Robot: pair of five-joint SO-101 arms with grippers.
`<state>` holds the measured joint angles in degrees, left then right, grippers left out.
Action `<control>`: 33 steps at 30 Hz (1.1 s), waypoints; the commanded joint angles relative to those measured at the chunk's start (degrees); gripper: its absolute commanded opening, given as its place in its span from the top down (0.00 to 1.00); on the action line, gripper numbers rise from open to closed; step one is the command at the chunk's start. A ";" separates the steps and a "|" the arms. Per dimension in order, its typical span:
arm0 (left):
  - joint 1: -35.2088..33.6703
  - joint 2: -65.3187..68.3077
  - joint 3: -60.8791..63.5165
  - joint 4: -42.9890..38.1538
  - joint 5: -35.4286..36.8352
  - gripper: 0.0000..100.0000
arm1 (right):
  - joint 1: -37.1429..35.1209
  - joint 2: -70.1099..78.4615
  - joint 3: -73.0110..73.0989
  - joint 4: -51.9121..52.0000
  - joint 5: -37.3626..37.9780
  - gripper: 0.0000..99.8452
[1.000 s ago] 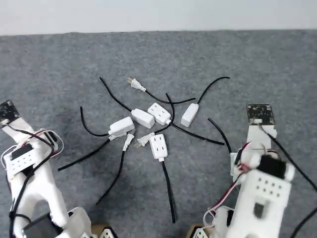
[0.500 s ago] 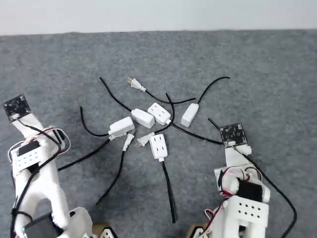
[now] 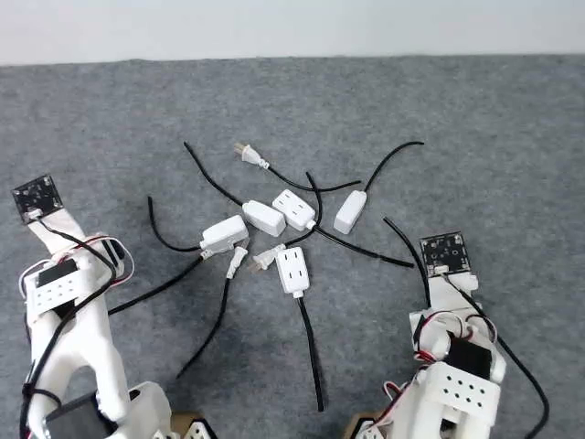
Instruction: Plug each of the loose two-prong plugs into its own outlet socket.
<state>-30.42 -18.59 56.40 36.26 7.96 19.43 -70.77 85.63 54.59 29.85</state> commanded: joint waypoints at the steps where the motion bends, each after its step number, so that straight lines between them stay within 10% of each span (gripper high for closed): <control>1: 0.35 -0.26 -0.57 0.62 -0.35 0.83 | 0.84 -0.57 0.09 -1.19 1.67 0.99; 33: 0.35 -0.53 -0.04 0.62 -0.35 0.83 | 1.54 -0.66 0.26 -3.82 -0.88 0.90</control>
<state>-30.42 -18.59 56.92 36.26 7.96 21.45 -70.86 87.47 51.52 29.49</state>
